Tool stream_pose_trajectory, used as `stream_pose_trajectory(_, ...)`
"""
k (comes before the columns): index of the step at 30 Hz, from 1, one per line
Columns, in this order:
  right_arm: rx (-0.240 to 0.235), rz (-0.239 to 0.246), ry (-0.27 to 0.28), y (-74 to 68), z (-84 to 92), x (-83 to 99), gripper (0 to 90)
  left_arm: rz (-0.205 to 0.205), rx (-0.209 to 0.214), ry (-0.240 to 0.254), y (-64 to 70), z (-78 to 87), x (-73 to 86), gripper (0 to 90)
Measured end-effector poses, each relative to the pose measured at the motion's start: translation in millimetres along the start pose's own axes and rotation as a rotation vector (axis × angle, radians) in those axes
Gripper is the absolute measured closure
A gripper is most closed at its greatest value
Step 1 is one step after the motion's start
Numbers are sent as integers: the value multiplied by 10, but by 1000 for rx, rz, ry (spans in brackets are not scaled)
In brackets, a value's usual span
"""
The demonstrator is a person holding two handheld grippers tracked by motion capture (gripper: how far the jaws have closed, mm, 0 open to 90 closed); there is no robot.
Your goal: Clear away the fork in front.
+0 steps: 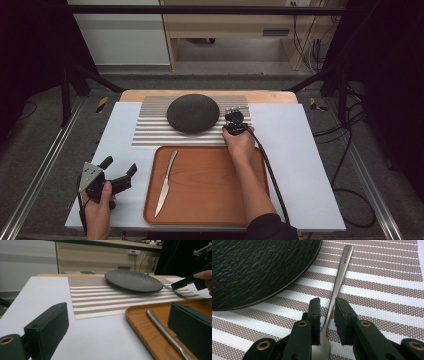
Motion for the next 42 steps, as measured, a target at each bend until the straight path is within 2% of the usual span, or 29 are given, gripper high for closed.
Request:
stream_pose_trajectory(24, 38, 10, -2, -36, -64, 39, 752, -2, -1, -4, 5, -4, 4, 34)
stream_pose_trajectory(34, 54, 2, 5, -18, -66, 44, 813, -4, 1, -9, 12, -10, 10, 34)
stream_pose_trajectory(42, 50, -13, 7, -10, -64, 44, 824, -3, 3, -10, 19, -17, 14, 34)
Point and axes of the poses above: each handheld gripper's, and its own axes: z roughly backward along the jaws, x roughly out of its underside, y roughly to its right, the point moved 6 cm from there along -z, roughly forward along the jaws, and after that the axes turned 2 degrees about -z, right-handed, at the moved point
